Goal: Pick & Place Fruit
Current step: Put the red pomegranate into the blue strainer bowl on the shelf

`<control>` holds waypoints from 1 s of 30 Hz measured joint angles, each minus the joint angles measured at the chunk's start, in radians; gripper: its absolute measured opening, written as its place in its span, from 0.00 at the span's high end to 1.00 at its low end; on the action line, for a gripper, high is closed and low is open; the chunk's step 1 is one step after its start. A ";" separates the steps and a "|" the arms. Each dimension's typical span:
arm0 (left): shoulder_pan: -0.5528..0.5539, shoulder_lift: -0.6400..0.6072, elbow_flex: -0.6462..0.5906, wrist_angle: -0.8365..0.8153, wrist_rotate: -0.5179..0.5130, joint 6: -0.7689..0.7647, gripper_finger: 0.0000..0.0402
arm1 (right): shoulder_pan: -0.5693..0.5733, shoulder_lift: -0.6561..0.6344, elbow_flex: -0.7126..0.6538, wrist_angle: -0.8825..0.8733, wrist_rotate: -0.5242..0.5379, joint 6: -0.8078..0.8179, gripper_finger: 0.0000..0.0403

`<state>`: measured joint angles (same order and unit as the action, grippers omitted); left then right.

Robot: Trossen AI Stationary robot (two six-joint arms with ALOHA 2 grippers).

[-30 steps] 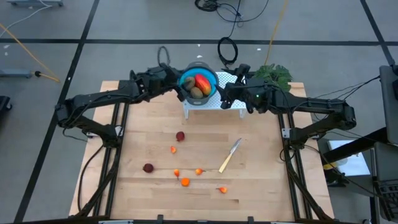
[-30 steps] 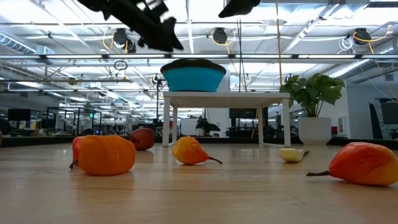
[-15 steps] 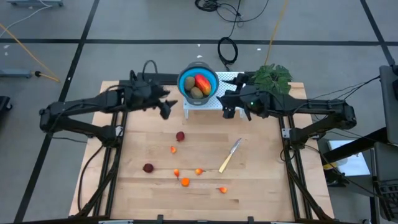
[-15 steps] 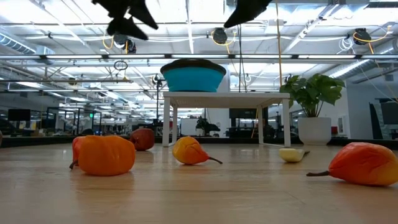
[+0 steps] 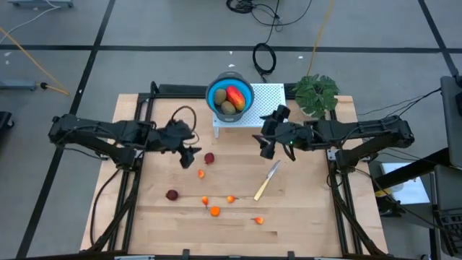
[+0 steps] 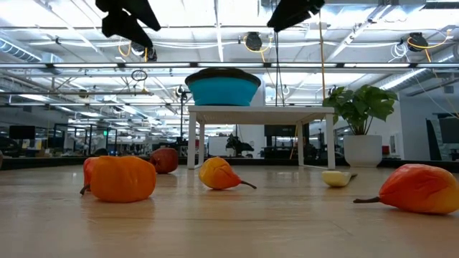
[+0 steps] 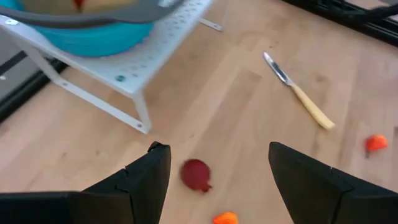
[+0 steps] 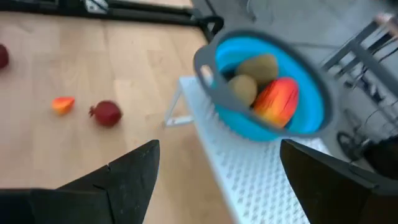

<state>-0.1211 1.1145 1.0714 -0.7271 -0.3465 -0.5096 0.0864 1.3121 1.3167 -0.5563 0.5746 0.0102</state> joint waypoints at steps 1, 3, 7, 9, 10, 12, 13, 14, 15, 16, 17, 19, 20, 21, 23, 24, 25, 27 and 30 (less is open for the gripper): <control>-0.016 0.000 0.000 0.000 -0.009 -0.011 0.32 | 0.008 0.000 0.000 -0.021 0.000 0.024 0.20; -0.048 0.001 0.000 0.000 -0.033 -0.038 0.32 | 0.024 0.000 0.000 -0.061 0.000 0.054 0.21; -0.097 0.000 0.000 -0.001 -0.056 -0.078 0.32 | 0.047 0.000 0.000 -0.110 -0.001 0.056 0.25; -0.116 0.000 0.000 -0.001 -0.056 -0.102 0.33 | 0.052 0.000 0.000 -0.134 -0.003 0.055 0.29; -0.123 0.001 0.000 -0.001 -0.056 -0.118 0.32 | 0.054 0.000 0.000 -0.147 -0.004 0.054 0.31; -0.134 0.014 0.000 0.000 -0.067 -0.159 0.33 | 0.053 0.000 0.000 -0.172 -0.025 0.042 0.35; -0.140 0.022 0.000 -0.003 -0.076 -0.178 0.32 | 0.053 0.000 0.000 -0.185 -0.046 0.030 0.38; -0.148 0.029 -0.001 -0.005 -0.084 -0.197 0.32 | 0.053 0.000 0.000 -0.198 -0.069 0.021 0.40; -0.155 0.036 -0.001 -0.004 -0.093 -0.219 0.33 | 0.053 0.000 -0.005 -0.200 -0.090 0.007 0.43; -0.160 0.045 -0.001 -0.002 -0.102 -0.242 0.33 | 0.052 -0.001 -0.016 -0.195 -0.110 -0.012 0.45; -0.164 0.056 -0.001 -0.001 -0.110 -0.267 0.33 | 0.052 -0.005 -0.031 -0.193 -0.128 -0.031 0.48; -0.172 0.085 -0.001 -0.003 -0.110 -0.320 0.33 | 0.052 -0.020 -0.076 -0.184 -0.158 -0.051 0.54; -0.177 0.099 -0.001 -0.002 -0.106 -0.349 0.33 | 0.052 -0.031 -0.100 -0.166 -0.181 -0.056 0.56; -0.179 0.111 -0.001 -0.003 -0.103 -0.376 0.33 | 0.051 -0.046 -0.127 -0.142 -0.200 -0.057 0.59; -0.191 0.132 -0.001 -0.003 -0.100 -0.426 0.33 | 0.051 -0.079 -0.181 -0.107 -0.236 -0.057 0.65; -0.198 0.141 -0.001 -0.004 -0.094 -0.451 0.33 | 0.053 -0.100 -0.210 -0.086 -0.249 -0.057 0.67; -0.204 0.152 -0.001 -0.007 -0.083 -0.477 0.33 | 0.053 -0.122 -0.237 -0.068 -0.266 -0.057 0.70; -0.213 0.167 -0.001 -0.010 -0.050 -0.541 0.33 | 0.053 -0.174 -0.292 -0.029 -0.297 -0.059 0.75; -0.230 0.175 -0.001 -0.043 0.019 -0.654 0.33 | 0.053 -0.260 -0.373 0.029 -0.337 -0.059 0.82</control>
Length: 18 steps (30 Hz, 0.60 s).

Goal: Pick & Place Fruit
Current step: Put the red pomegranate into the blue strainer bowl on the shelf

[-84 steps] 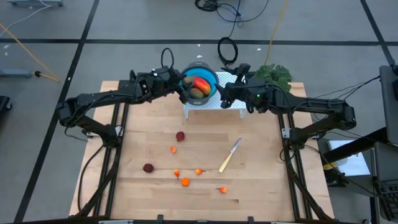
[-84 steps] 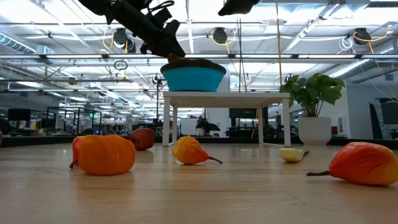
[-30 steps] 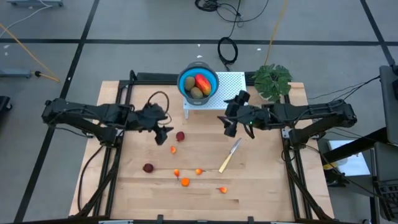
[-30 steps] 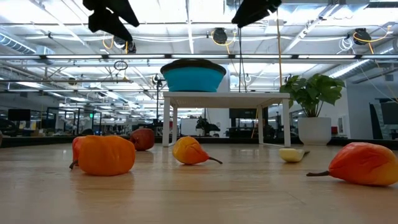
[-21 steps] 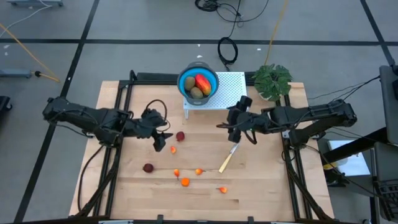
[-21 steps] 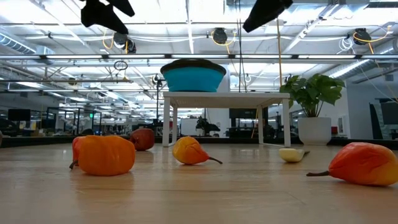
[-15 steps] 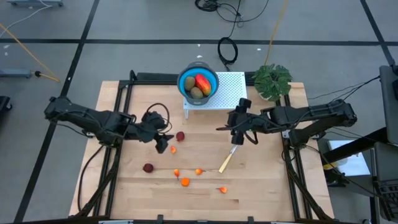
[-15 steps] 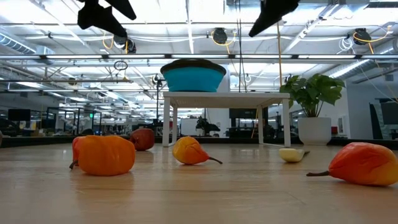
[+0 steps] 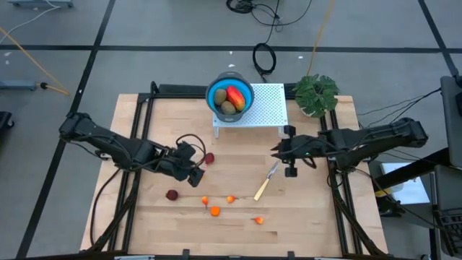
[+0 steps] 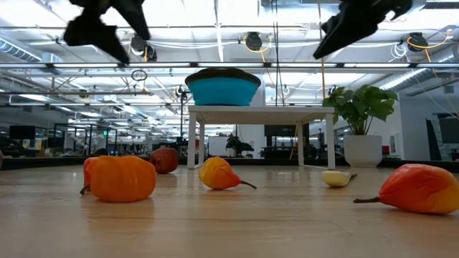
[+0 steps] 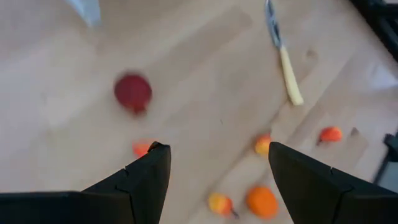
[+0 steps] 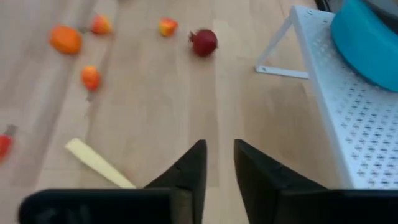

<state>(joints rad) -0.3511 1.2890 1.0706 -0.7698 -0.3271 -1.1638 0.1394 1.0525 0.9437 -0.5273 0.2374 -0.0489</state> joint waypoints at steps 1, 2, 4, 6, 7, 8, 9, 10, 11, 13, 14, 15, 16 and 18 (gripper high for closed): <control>-0.006 0.001 0.000 -0.018 0.030 -0.040 0.33 | 0.000 -0.030 -0.026 0.018 -0.010 0.003 0.84; -0.015 0.001 0.000 -0.043 0.060 -0.085 0.33 | 0.000 -0.058 -0.050 0.034 -0.017 0.005 0.86; -0.031 0.001 0.000 -0.109 0.118 -0.179 0.33 | 0.000 -0.120 -0.093 0.064 -0.051 0.010 0.90; -0.055 0.001 0.000 -0.191 0.172 -0.267 0.33 | 0.000 -0.177 -0.131 0.081 -0.085 0.011 0.94; -0.068 0.001 0.000 -0.239 0.204 -0.309 0.33 | 0.000 -0.202 -0.147 0.088 -0.099 0.011 0.96; -0.084 0.002 0.000 -0.281 0.235 -0.348 0.33 | 0.000 -0.226 -0.161 0.092 -0.115 0.011 0.98; -0.101 0.001 0.000 -0.318 0.261 -0.381 0.33 | 0.000 -0.247 -0.174 0.093 -0.131 0.010 0.99; -0.116 0.001 0.000 -0.347 0.287 -0.409 0.33 | 0.000 -0.266 -0.186 0.095 -0.140 0.009 0.99; -0.133 0.001 0.000 -0.369 0.301 -0.427 0.33 | 0.000 -0.285 -0.197 0.097 -0.141 0.009 0.99; -0.169 0.001 0.000 -0.403 0.299 -0.443 0.33 | 0.000 -0.315 -0.218 0.097 -0.144 0.011 0.98; -0.185 0.001 0.000 -0.414 0.291 -0.448 0.33 | 0.000 -0.327 -0.224 0.096 -0.147 0.011 0.98; -0.202 0.001 0.000 -0.421 0.276 -0.452 0.33 | 0.000 -0.337 -0.230 0.097 -0.156 0.010 0.98; -0.217 0.001 0.000 -0.422 0.261 -0.456 0.33 | 0.000 -0.346 -0.234 0.097 -0.163 0.009 0.98; -0.248 0.001 0.000 -0.421 0.222 -0.458 0.33 | 0.000 -0.354 -0.236 0.098 -0.164 0.009 0.98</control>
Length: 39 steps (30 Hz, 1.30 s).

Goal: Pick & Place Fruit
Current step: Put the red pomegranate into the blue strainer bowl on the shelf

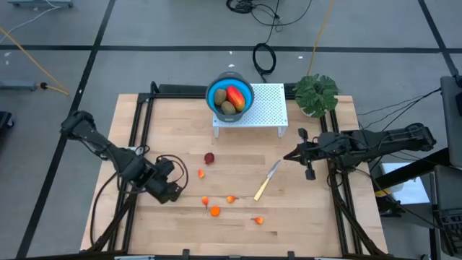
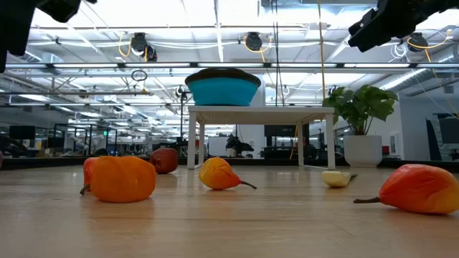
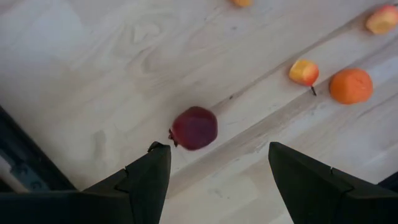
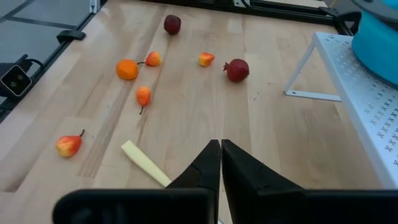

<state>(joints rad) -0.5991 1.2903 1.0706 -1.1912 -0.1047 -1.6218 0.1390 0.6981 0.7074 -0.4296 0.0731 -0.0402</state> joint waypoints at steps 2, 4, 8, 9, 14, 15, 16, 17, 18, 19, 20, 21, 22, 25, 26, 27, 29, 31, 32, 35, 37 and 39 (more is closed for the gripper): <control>-0.029 0.005 0.000 0.004 -0.038 0.012 0.33 | 0.000 -0.005 -0.002 -0.001 0.000 -0.001 0.99; -0.051 0.027 0.000 0.015 -0.066 0.043 0.33 | 0.000 -0.005 -0.002 0.000 0.000 -0.009 1.00; -0.102 0.098 0.000 0.020 -0.075 0.115 0.33 | 0.000 -0.004 -0.002 0.000 0.000 -0.026 1.00; -0.113 0.122 0.000 0.020 -0.073 0.141 0.33 | 0.000 -0.004 -0.002 0.000 0.000 -0.026 1.00; -0.151 0.243 0.000 0.022 -0.068 0.250 0.33 | 0.000 -0.004 -0.002 0.000 0.000 -0.026 1.00; -0.155 0.263 0.000 0.022 -0.068 0.258 0.33 | 0.000 -0.004 -0.002 -0.001 0.000 -0.026 1.00; -0.158 0.280 0.000 0.022 -0.068 0.261 0.33 | 0.000 -0.004 -0.002 0.000 0.000 -0.026 1.00; -0.161 0.294 0.000 0.022 -0.070 0.263 0.33 | 0.000 -0.004 -0.002 -0.001 0.000 -0.027 1.00; -0.163 0.305 0.000 0.022 -0.076 0.262 0.33 | 0.000 -0.004 -0.002 -0.001 0.000 -0.026 1.00; -0.164 0.316 0.000 0.022 -0.086 0.259 0.33 | 0.000 -0.004 -0.002 -0.001 0.000 -0.026 1.00; -0.167 0.325 0.000 0.022 -0.099 0.259 0.33 | 0.000 -0.004 -0.002 -0.001 0.000 -0.026 1.00; -0.170 0.333 0.000 0.022 -0.113 0.259 0.33 | 0.000 -0.004 -0.002 0.000 0.000 -0.026 1.00; -0.175 0.338 0.000 0.022 -0.129 0.259 0.33 | 0.000 -0.004 -0.002 -0.001 0.000 -0.026 1.00; -0.181 0.344 0.000 0.021 -0.140 0.270 0.33 | 0.000 -0.004 -0.002 -0.001 0.000 -0.025 1.00; -0.183 0.345 0.000 0.022 -0.140 0.281 0.33 | 0.000 -0.004 -0.002 -0.001 0.000 -0.025 1.00; -0.185 0.345 0.000 0.022 -0.140 0.292 0.33 | 0.000 -0.004 -0.002 -0.001 0.000 -0.025 1.00; -0.188 0.344 0.000 0.022 -0.142 0.307 0.33 | 0.000 -0.004 -0.002 -0.001 0.002 -0.025 1.00; -0.188 0.345 0.000 0.022 -0.141 0.316 0.33 | 0.000 -0.004 -0.002 -0.001 0.002 -0.025 1.00; -0.189 0.345 0.000 0.022 -0.141 0.320 0.33 | 0.000 -0.004 -0.002 -0.001 0.002 -0.025 1.00; -0.188 0.345 0.000 0.024 -0.142 0.345 0.33 | 0.000 -0.004 -0.002 -0.001 0.003 -0.025 1.00; -0.188 0.344 -0.009 0.040 -0.150 0.352 0.33 | 0.000 -0.004 -0.002 -0.001 0.003 -0.025 1.00; -0.188 0.344 -0.030 0.075 -0.150 0.365 0.33 | 0.000 -0.004 -0.002 -0.001 0.003 -0.025 1.00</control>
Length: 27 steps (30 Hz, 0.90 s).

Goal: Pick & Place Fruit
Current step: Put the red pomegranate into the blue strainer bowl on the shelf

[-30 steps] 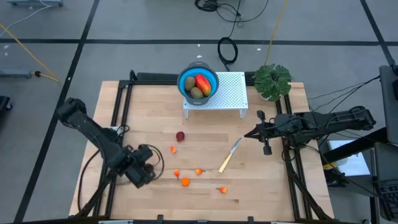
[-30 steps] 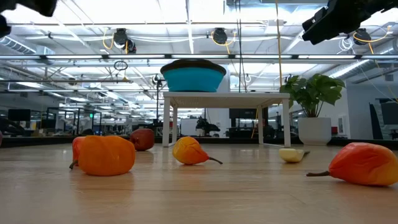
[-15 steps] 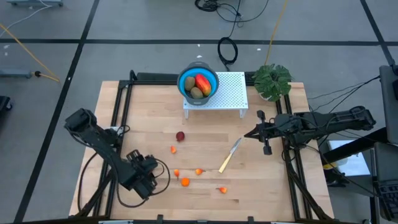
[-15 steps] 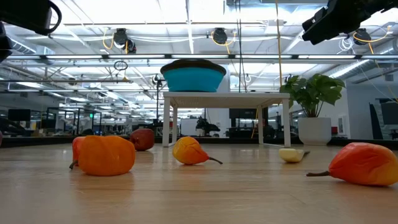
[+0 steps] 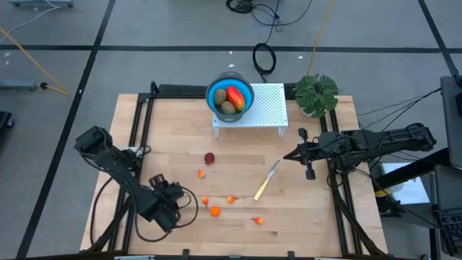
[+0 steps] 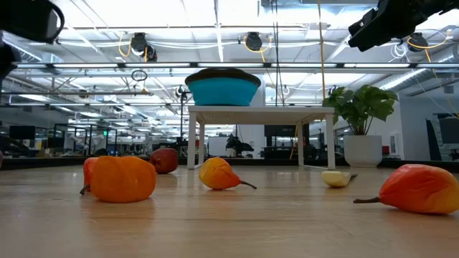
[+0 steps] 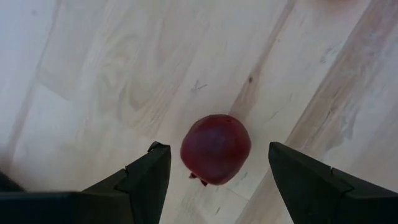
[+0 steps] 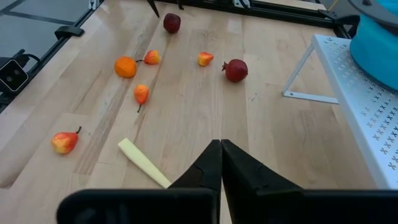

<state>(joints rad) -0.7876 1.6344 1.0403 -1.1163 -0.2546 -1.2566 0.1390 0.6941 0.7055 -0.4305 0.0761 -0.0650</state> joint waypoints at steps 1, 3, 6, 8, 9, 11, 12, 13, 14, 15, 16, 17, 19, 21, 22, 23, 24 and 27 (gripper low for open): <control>0.000 0.000 -0.014 0.022 0.001 0.000 0.33 | 0.000 0.000 0.000 0.000 0.000 0.000 1.00; 0.000 0.000 -0.039 0.056 0.010 0.005 0.33 | 0.000 0.000 0.000 0.000 0.000 0.000 1.00; 0.000 0.000 -0.074 0.076 0.018 0.010 0.33 | 0.000 0.000 0.000 0.000 0.000 0.000 1.00; 0.001 0.000 -0.093 0.079 0.018 -0.002 0.33 | 0.000 0.000 0.000 0.000 0.001 0.000 1.00; 0.001 0.000 -0.101 0.079 0.019 -0.009 0.33 | 0.000 0.000 0.000 0.000 0.001 0.000 1.00; 0.001 0.000 -0.113 0.088 0.019 -0.008 0.33 | 0.000 0.000 0.000 0.000 0.001 0.000 1.00; 0.001 0.000 -0.119 0.102 0.019 -0.003 0.33 | 0.000 0.000 0.000 0.000 0.001 0.000 1.00; 0.001 0.000 -0.125 0.122 0.019 0.001 0.33 | 0.000 0.000 0.000 0.000 0.001 0.000 1.00; 0.001 0.000 -0.135 0.149 0.019 0.006 0.33 | 0.000 0.000 0.000 0.000 0.001 0.000 1.00; 0.001 0.000 -0.146 0.179 0.023 0.009 0.33 | 0.000 0.000 0.000 0.000 0.001 0.000 1.00; 0.001 0.000 -0.158 0.214 0.034 0.020 0.33 | 0.000 0.000 0.000 0.000 0.001 0.000 1.00; 0.002 0.000 -0.171 0.245 0.045 0.030 0.33 | 0.000 0.000 0.000 0.000 0.001 0.000 1.00; 0.004 -0.001 -0.189 0.280 0.052 0.028 0.33 | 0.000 0.000 0.000 0.001 0.005 0.000 1.00; 0.012 -0.003 -0.194 0.292 0.050 0.015 0.33 | 0.000 0.000 0.000 0.001 0.007 0.000 1.00; 0.016 -0.003 -0.194 0.291 0.049 0.014 0.33 | 0.000 0.000 0.000 0.001 0.007 0.000 1.00; 0.020 -0.003 -0.194 0.291 0.048 0.016 0.33 | 0.000 0.000 0.000 0.001 0.007 0.000 1.00; 0.024 -0.003 -0.194 0.293 0.048 0.025 0.33 | 0.000 0.000 0.000 0.001 0.007 0.000 1.00; 0.033 -0.003 -0.194 0.294 0.055 0.051 0.33 | 0.000 0.000 0.000 0.003 0.008 0.000 1.00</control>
<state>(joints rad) -0.7543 1.6318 0.8461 -0.8219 -0.1992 -1.2053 0.1390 0.6941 0.7055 -0.4277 0.0841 -0.0654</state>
